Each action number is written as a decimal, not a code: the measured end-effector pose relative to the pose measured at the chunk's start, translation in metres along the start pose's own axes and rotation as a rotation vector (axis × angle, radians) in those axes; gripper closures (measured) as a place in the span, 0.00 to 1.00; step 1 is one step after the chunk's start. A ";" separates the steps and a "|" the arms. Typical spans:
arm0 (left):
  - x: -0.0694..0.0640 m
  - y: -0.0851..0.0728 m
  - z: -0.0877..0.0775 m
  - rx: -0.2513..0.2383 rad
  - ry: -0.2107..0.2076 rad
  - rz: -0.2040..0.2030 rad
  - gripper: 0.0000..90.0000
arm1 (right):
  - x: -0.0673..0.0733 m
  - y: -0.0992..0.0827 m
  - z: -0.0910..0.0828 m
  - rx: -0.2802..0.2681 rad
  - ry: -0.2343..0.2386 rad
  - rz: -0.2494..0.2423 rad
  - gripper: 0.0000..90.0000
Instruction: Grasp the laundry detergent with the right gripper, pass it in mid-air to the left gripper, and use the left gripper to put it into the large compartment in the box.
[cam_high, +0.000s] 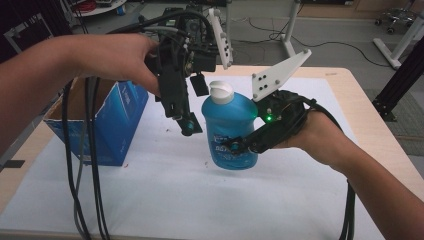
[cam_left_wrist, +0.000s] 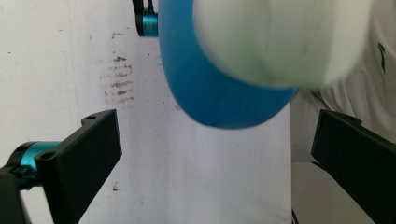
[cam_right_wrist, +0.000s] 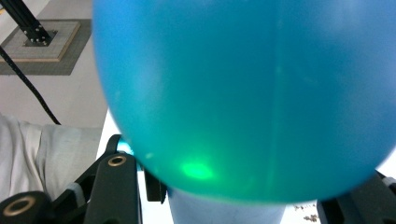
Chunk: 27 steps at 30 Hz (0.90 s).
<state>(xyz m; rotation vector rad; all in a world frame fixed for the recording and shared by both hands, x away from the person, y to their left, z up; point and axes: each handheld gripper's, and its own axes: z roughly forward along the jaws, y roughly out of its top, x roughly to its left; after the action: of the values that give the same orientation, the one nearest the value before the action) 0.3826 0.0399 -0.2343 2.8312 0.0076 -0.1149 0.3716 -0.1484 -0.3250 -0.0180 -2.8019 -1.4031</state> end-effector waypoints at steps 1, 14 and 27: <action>0.000 0.001 0.001 -0.001 -0.002 0.003 0.02 | 0.000 0.002 0.003 0.000 0.007 -0.007 0.51; 0.000 0.011 0.005 0.008 -0.005 0.018 0.02 | -0.001 0.011 0.015 0.015 0.020 -0.010 0.51; 0.003 0.013 0.006 0.011 -0.004 0.028 0.03 | -0.002 0.018 0.019 0.035 0.030 -0.003 0.51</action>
<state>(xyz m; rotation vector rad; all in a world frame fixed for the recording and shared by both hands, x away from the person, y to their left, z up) 0.3851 0.0254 -0.2366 2.8409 -0.0335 -0.1151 0.3743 -0.1228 -0.3218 0.0077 -2.8031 -1.3439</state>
